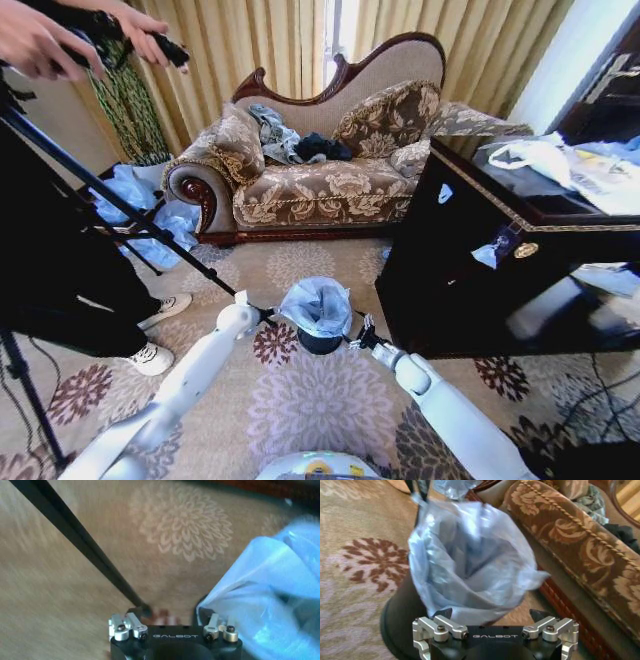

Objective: Place a garbage bag over the trash bin.

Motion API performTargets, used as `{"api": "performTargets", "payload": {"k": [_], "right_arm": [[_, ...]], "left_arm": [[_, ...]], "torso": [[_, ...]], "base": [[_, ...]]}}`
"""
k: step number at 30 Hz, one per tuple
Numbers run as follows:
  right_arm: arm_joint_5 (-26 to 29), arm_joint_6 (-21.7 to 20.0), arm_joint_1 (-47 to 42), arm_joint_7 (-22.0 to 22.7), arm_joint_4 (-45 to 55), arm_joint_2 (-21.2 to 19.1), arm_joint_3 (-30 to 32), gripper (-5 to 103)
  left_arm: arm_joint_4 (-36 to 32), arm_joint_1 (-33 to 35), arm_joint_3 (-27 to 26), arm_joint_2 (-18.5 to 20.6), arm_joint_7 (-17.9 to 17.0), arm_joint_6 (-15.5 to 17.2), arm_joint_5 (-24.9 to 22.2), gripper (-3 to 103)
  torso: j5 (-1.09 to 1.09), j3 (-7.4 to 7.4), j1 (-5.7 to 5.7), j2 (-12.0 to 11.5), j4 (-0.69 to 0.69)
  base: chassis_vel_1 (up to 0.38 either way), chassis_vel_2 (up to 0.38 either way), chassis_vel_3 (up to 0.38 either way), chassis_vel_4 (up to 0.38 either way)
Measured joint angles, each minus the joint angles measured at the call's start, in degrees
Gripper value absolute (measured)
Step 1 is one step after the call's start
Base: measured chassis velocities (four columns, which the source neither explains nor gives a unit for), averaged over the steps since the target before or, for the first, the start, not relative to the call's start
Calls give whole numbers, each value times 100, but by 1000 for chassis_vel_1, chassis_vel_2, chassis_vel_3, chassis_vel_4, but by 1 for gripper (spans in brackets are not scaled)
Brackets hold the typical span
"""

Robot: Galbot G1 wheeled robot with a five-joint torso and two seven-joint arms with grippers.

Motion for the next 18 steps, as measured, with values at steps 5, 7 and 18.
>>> {"api": "performTargets", "payload": {"k": [5,7,18], "right_arm": [[-9,71,8,14,-65,58,64,100],[-45,142,-3,63,-128,126,77,100],[130,118,-324,302,426,49,200,100]], "left_arm": [[-415,397,-1,343,541,-246,972,92],[-383,425,-2,346,579,-432,1126,96],[-205,-146,-5,332,957,-1360,1562,100]], "torso": [[-1,0,-1,0,2],[0,0,0,0,1],[0,0,1,0,-3]], "base": [[0,0,0,0],[0,0,0,0],[0,0,0,0]]}}
